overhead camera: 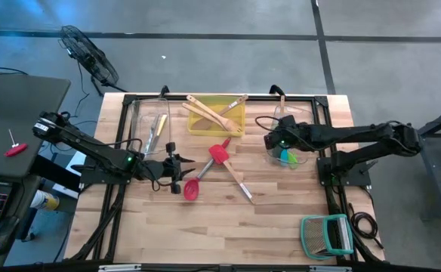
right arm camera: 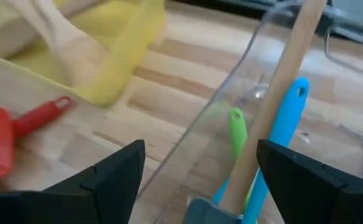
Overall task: Pick & Place Kitchen Items
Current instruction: Put the red spatula into the right transparent bin
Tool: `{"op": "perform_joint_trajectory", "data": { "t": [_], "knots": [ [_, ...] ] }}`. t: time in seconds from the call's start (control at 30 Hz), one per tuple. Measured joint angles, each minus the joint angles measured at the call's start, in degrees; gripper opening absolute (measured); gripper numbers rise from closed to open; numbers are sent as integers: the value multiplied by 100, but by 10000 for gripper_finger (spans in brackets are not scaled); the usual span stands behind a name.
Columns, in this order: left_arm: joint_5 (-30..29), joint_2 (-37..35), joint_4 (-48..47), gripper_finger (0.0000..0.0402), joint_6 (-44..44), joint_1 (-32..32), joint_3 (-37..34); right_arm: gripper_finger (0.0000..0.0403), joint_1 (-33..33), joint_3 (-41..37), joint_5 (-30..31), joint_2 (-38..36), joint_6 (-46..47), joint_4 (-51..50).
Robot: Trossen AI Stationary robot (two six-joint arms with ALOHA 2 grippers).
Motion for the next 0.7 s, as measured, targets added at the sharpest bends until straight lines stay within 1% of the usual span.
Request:
{"op": "perform_joint_trajectory", "data": {
  "t": [0.1, 0.2, 0.37, 0.5, 0.63, 0.7],
  "knots": [
    [-35, 0, 15, 122, 0, 0, 0, 299, 5, 0, -44, -421, -179, 20],
    [-78, 0, 39, 122, 0, 0, 0, 298, 15, 0, -283, -924, -442, 246],
    [-203, 0, 186, 122, 59, 0, 0, 298, 227, 0, -878, -1675, -1441, 1423],
    [-208, 0, 261, 122, 261, 0, 0, 298, 458, 0, -1758, -1992, -2442, 2795],
    [-208, 0, 315, 122, 431, 0, 0, 298, 553, 2, -3073, -2029, -3545, 4179],
    [-210, 0, 314, 122, 483, 0, 0, 298, 548, 2, -3382, -2032, -3786, 4652]
  ]
}}
